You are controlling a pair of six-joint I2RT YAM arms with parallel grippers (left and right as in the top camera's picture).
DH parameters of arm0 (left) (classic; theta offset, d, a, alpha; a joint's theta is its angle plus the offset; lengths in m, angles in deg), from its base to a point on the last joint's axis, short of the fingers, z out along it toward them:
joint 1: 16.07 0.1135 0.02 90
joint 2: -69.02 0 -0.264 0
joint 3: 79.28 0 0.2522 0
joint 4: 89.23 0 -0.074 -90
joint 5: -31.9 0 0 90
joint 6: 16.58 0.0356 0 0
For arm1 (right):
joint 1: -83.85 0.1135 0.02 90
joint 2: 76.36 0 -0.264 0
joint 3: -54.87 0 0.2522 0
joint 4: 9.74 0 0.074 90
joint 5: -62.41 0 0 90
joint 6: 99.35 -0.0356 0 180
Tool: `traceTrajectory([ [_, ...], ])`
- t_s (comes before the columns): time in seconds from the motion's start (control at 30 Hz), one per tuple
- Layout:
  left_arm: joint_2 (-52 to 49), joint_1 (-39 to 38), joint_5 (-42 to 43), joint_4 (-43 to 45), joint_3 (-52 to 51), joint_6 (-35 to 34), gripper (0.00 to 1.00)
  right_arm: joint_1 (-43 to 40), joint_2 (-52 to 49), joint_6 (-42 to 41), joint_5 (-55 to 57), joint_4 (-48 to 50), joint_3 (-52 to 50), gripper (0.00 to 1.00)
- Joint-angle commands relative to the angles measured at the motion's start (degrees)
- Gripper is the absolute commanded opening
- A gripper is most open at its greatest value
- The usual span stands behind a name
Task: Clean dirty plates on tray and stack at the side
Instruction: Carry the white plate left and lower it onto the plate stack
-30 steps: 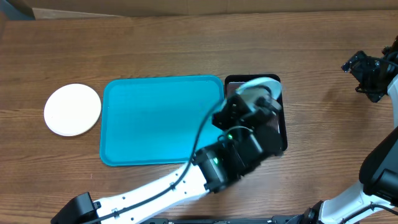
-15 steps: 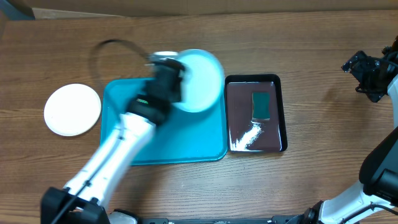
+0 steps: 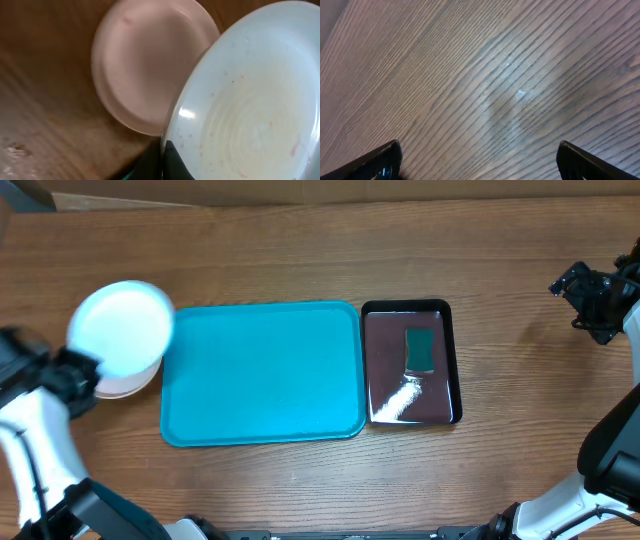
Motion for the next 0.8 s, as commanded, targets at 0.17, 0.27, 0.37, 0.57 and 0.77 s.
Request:
traceTrajectory([
  [0.17, 0.11, 5.51, -5.20, 0.87, -1.38, -1.16, 0.04, -0.07, 0.48, -0.24, 0.15, 0.15, 0.90, 1.00],
  [0.27, 0.07, 4.59, -6.10, 4.72, -3.82, -1.16, 0.04, -0.07, 0.48, -0.24, 0.15, 0.15, 0.90, 1.00],
  [0.37, -0.57, 3.78, -5.81, 6.60, -4.98, -1.18, 0.04, -0.07, 0.48, -0.24, 0.15, 0.15, 0.90, 1.00],
  [0.57, -3.63, 1.25, -6.19, 8.46, -5.64, -1.16, 0.04, -0.07, 0.48, -0.24, 0.15, 0.15, 0.90, 1.00],
  [0.77, -7.91, 0.72, -6.12, 11.47, -5.64, -1.14, 0.04, -0.07, 0.48, -0.24, 0.15, 0.15, 0.90, 1.00],
])
